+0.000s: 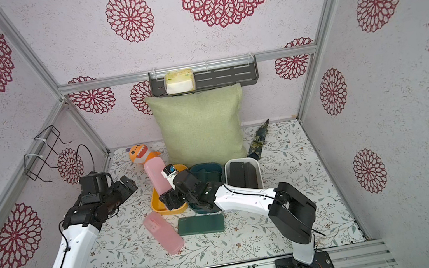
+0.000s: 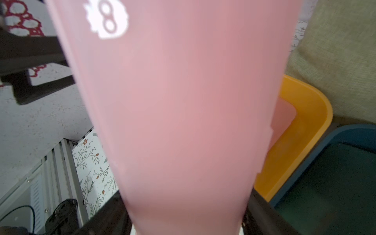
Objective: Place the pencil cases by color into the storage box
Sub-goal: Place the pencil case at the storage box.
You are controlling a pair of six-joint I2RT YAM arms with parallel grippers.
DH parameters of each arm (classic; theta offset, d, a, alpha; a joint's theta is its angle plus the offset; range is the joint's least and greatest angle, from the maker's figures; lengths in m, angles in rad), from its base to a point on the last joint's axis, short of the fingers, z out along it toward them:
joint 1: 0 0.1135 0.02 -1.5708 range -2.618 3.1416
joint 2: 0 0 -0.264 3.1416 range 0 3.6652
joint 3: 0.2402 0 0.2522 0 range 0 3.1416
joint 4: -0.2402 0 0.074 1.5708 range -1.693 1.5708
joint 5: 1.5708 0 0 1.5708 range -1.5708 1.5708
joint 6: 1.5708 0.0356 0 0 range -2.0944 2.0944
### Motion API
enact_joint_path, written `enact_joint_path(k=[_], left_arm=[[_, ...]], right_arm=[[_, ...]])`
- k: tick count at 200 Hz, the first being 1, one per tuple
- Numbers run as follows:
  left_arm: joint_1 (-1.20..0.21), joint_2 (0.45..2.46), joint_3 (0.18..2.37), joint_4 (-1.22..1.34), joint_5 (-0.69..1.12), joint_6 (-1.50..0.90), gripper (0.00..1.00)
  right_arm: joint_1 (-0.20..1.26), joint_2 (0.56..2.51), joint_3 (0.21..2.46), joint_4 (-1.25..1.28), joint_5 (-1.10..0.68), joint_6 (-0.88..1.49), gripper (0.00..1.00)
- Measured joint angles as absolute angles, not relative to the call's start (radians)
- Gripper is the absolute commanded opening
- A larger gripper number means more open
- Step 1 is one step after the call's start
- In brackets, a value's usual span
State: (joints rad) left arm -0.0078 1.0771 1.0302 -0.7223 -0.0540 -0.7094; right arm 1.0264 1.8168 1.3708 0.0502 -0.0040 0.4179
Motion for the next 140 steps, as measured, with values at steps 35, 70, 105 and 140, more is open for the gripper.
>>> enact_joint_path(k=[35,70,105,140], left_arm=[[-0.007,1.064,0.997,-0.709,-0.027,-0.732,0.97],[-0.007,1.065,0.992,-0.708,-0.009,-0.735,0.97],[-0.007,1.076,0.992,-0.708,0.015,-0.735,0.97],[-0.007,1.105,0.992,-0.708,0.036,-0.734,0.97]], right_arm=[[1.017,1.891,1.408,0.073,-0.001,0.498,0.43],[1.015,1.948,1.431,0.112,0.02,0.572,0.43],[1.01,1.995,1.436,0.156,0.034,0.651,0.43],[1.007,2.063,1.476,0.183,0.043,0.7,0.43]])
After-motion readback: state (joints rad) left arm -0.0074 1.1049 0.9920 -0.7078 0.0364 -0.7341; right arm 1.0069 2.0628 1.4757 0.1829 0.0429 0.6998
